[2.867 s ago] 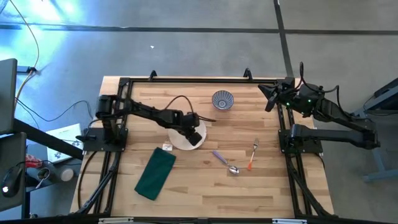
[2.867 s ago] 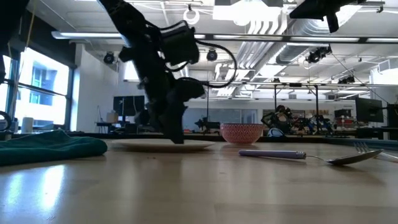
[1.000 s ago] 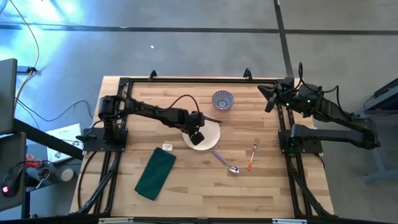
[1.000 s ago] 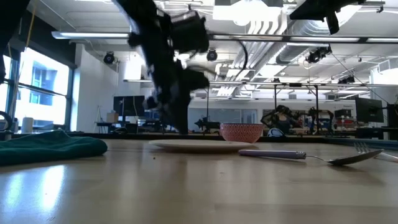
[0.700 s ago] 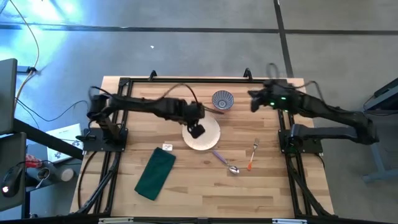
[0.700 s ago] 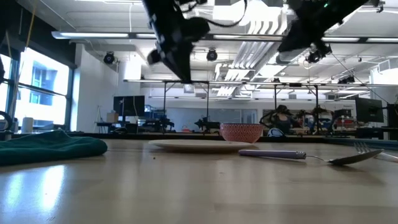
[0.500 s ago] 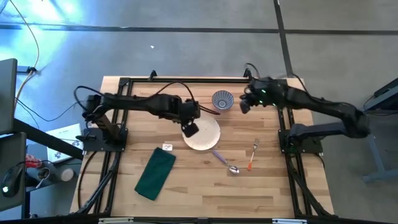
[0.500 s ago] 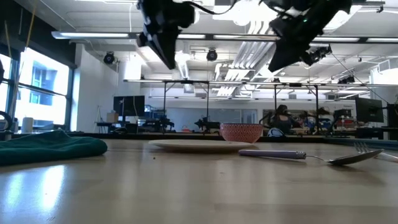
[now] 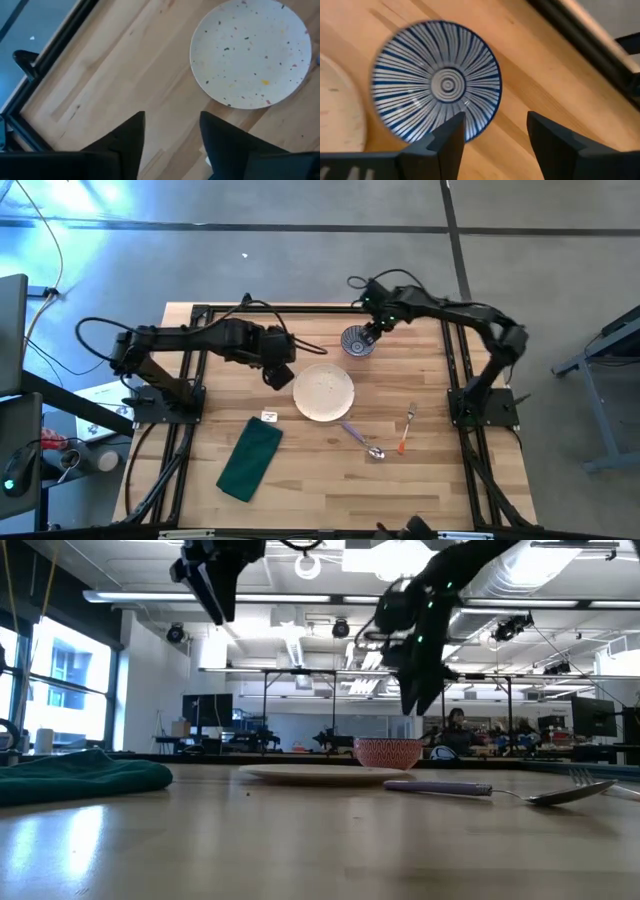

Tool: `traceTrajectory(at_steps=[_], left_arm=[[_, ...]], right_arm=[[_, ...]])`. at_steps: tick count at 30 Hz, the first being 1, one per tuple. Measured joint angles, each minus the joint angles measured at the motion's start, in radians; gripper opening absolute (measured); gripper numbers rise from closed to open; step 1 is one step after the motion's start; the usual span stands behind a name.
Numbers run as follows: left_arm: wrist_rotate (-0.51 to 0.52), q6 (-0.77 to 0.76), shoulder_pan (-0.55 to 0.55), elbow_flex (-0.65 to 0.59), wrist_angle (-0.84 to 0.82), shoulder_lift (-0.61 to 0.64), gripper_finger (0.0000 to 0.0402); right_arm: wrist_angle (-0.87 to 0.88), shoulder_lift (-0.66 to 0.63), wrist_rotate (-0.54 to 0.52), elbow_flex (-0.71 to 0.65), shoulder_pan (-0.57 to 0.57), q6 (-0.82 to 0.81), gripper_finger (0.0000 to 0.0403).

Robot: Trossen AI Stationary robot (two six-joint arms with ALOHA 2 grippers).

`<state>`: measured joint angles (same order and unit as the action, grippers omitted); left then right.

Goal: Set table place
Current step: Stack the stripe red bowl on the white plate

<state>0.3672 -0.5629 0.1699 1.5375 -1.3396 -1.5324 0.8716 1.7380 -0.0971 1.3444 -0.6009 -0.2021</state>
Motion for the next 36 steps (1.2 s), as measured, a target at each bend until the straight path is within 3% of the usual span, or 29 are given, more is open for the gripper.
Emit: traceTrajectory(at_steps=[5, 11, 14, 18, 20, 26, 31, 36], left_arm=[[0.028, 0.0, 0.0, 0.0, -0.018, 0.036, 0.0215], [0.048, 0.001, 0.0, -0.001, -0.034, 0.047, 0.0224], [0.048, 0.002, 0.0, -0.001, -0.034, 0.051, 0.022], [0.048, 0.004, 0.0, -0.001, -0.033, 0.05, 0.0211], [0.048, 0.006, 0.0, -0.001, -0.034, 0.05, 0.0206], [0.048, 0.008, 0.0, -0.001, -0.048, 0.05, 0.02], [0.048, 0.01, 0.0, -0.001, -0.055, 0.05, 0.0203], [0.051, 0.017, 0.0, -0.001, -0.049, 0.05, 0.0205]], right_arm=[[-0.001, 0.107, 0.008, 0.009, -0.018, 0.002, 0.0209], [-0.042, 0.179, 0.041, 0.009, -0.021, -0.001, 0.0196], [-0.054, 0.196, 0.048, 0.009, -0.021, -0.003, 0.0154], [-0.055, 0.194, 0.049, 0.009, -0.02, -0.01, 0.0039], [-0.054, 0.176, 0.06, 0.011, -0.02, 0.002, 0.0015], [0.074, 0.078, 0.075, 0.101, 0.032, -0.028, 0.0005], [0.099, 0.008, 0.098, 0.176, 0.175, -0.089, 0.0003], [0.068, 0.022, 0.081, 0.195, 0.325, -0.162, 0.0002]])
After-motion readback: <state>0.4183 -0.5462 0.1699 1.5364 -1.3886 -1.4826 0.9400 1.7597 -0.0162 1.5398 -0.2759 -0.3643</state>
